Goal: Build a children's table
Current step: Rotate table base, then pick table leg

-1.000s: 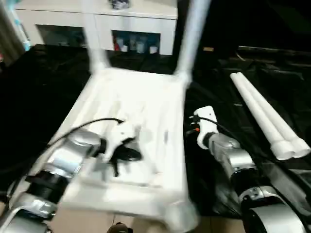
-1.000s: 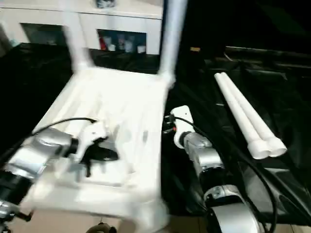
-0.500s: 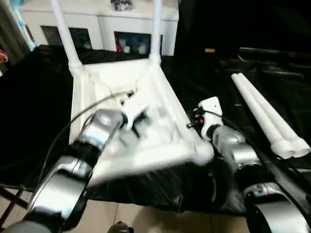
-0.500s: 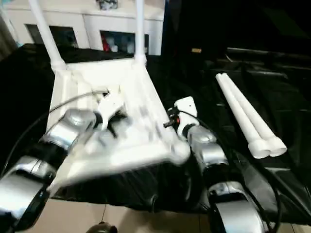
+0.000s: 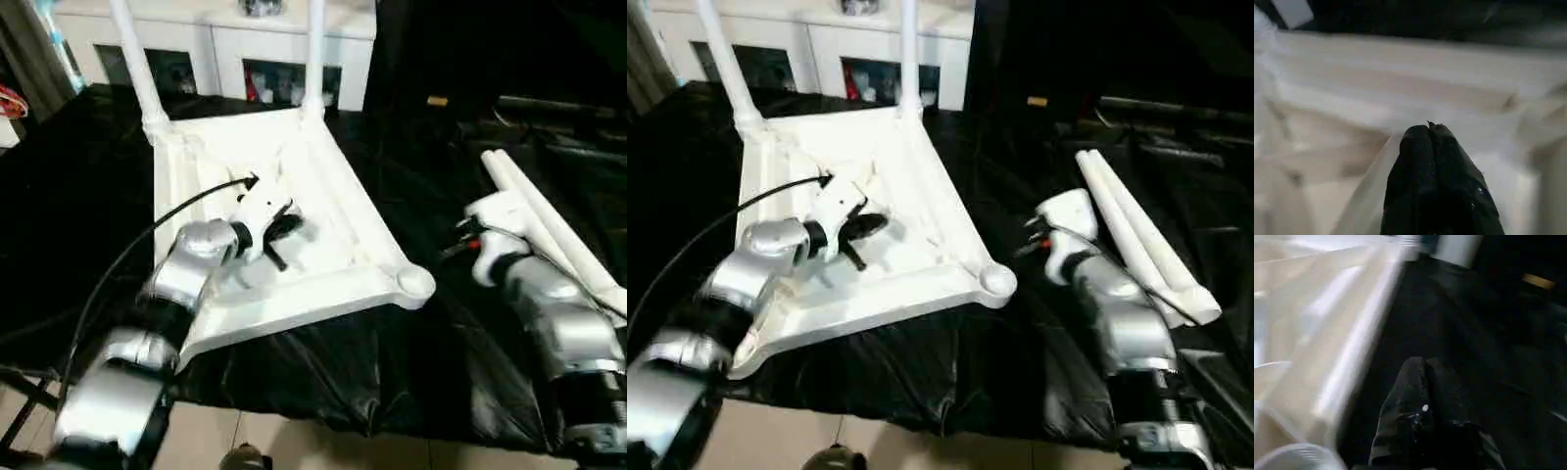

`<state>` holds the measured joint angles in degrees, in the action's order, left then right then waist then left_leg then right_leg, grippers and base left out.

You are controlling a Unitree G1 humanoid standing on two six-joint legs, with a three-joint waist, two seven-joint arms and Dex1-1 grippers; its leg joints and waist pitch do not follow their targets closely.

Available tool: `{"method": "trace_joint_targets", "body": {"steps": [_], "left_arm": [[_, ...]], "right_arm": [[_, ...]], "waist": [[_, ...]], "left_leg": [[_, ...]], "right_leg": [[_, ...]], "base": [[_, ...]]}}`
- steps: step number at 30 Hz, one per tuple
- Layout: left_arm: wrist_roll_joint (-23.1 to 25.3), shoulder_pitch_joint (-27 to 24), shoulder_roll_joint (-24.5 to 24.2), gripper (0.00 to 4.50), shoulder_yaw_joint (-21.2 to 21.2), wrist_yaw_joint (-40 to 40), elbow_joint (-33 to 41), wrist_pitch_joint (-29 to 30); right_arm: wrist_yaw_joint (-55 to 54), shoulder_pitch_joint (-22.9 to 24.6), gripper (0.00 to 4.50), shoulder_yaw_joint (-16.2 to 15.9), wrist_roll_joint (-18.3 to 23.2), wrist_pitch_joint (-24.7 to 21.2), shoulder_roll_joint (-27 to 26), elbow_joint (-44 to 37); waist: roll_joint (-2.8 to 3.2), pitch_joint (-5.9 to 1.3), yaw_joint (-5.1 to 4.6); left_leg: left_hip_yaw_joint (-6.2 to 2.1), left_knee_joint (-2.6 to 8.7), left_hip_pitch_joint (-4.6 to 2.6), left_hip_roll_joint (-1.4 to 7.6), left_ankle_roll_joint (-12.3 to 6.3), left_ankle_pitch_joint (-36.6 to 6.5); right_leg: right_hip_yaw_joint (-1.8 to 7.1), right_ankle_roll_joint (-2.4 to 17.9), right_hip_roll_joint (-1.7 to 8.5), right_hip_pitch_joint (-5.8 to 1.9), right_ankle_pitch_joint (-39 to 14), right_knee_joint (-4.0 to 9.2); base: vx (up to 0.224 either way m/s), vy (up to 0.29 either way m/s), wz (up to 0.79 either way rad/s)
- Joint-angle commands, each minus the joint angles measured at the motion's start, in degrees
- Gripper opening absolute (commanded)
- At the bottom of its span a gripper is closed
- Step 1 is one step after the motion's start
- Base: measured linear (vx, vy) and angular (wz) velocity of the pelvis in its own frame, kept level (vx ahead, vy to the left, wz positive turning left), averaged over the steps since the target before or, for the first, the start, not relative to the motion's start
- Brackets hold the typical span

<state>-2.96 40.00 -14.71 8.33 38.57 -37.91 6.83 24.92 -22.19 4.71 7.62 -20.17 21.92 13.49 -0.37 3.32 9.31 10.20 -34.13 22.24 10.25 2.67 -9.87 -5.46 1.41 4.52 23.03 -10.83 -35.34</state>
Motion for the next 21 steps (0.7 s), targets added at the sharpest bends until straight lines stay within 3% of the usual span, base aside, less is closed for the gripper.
{"method": "trace_joint_targets", "body": {"steps": [1, 3, 5, 8, 15, 21], "left_arm": [[-3.28, -0.59, 0.66, 0.41, -2.23, -1.49, 5.42, 2.55], [-3.8, -4.84, 1.52, 0.44, -3.3, -4.65, 13.54, 5.28], [-3.01, -5.72, 1.68, 0.55, -3.29, -5.67, 14.98, 5.68], [-2.04, -8.48, 2.11, 0.82, -3.3, -6.44, 19.92, 7.15], [-2.88, -13.88, 2.42, 1.33, -1.14, -7.99, 30.4, 13.63], [-2.09, -16.27, 1.78, 1.89, 0.85, -7.0, 35.26, 16.77]], "right_arm": [[-2.23, 0.11, 0.43, 1.91, 0.79, -3.55, 0.34, -2.09], [-7.23, -0.98, 0.62, 3.89, -1.07, -7.08, 0.24, -1.66], [-8.29, -1.52, 0.75, 4.22, -1.56, -7.36, 0.54, -0.82], [-10.4, -3.06, 1.07, 5.07, -2.74, -9.26, 2.25, 1.73], [-11.99, -7.09, 1.61, 6.32, -3.76, -10.93, 6.02, 9.43], [-10.48, -10.83, 2.11, 5.86, -4.43, -10.03, 8.45, 18.09]], "waist": [[-0.09, -4.12, -0.21], [-0.47, -3.97, -0.64], [-0.56, -3.81, -1.06], [-0.94, -3.93, -1.41], [-1.07, -3.94, -1.7], [-0.81, -4.16, -1.71]], "left_leg": [[-1.16, 3.89, -1.34, 3.52, -1.71, -10.34], [-1.22, 4.12, -1.47, 3.57, -0.54, -11.34], [-1.04, 4.06, -1.44, 3.07, -0.36, -11.96], [-1.2, 4.13, -1.31, 3.18, -0.21, -10.8], [-0.9, 3.8, -1.15, 2.97, -1.06, -8.63], [-0.84, 3.56, -1.21, 2.88, -1.5, -7.95]], "right_leg": [[3.44, 12.46, 5.42, -3.3, -8.21, 4.01], [3.45, 10.73, 5.29, -3.23, -11.96, 4.38], [3.41, 9.02, 5.01, -3.04, -15.08, 4.88], [3.35, 7.14, 5.0, -3.13, -16.44, 4.78], [3.38, 8.04, 4.64, -3.07, -12.09, 4.53], [3.26, 8.75, 4.37, -3.11, -10.38, 4.35]], "base": [[0.0, 0.0, 0.0], [0.0, 0.0, 0.0], [0.0, 0.0, 0.0], [0.0, 0.0, 0.0], [0.0, 0.0, 0.0], [0.0, 0.0, 0.0]]}}
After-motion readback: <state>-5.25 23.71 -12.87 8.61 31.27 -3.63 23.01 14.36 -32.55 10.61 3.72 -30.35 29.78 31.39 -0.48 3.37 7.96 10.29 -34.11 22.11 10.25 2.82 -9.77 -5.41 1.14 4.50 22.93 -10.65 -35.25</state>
